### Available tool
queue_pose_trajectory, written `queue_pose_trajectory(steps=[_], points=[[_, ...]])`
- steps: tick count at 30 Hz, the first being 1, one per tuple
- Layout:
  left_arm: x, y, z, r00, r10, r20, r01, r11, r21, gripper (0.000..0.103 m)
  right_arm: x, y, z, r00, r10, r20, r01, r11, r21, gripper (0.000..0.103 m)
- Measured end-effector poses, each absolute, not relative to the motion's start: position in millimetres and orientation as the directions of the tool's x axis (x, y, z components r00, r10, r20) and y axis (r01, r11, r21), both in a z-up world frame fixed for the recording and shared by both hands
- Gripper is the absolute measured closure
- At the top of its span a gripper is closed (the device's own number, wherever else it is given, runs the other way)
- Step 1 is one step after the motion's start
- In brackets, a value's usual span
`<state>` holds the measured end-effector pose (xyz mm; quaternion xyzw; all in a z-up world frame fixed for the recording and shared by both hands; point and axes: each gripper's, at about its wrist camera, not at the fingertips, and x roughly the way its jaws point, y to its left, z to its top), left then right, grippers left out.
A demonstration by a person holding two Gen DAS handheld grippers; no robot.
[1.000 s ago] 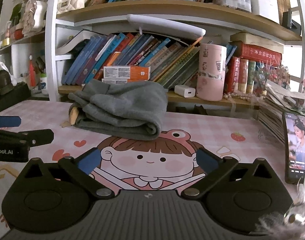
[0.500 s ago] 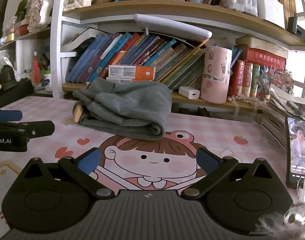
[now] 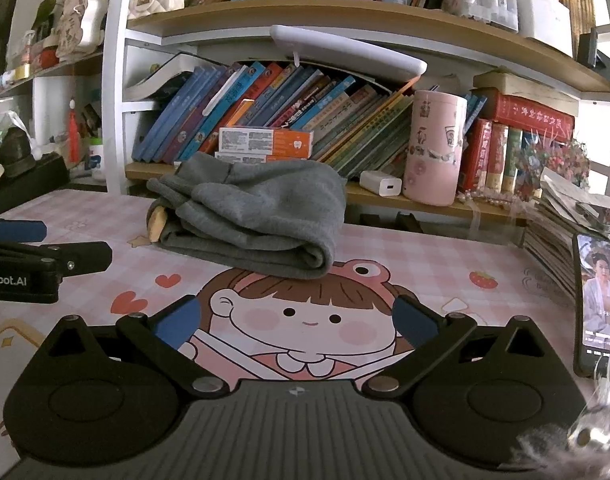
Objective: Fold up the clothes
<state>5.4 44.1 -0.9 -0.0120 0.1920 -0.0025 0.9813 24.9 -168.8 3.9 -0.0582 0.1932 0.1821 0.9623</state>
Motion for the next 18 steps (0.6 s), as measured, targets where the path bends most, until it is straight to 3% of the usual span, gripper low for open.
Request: queue_pose_trajectory(steps=[18], points=[[6.5, 41.4, -1.8, 0.922, -0.009, -0.387, 0.005, 1.0, -0.013, 0.0, 26.2, -169.8, 3.7, 0.859, 0.325, -0.395, -0.367, 0.93, -0.033, 0.0]])
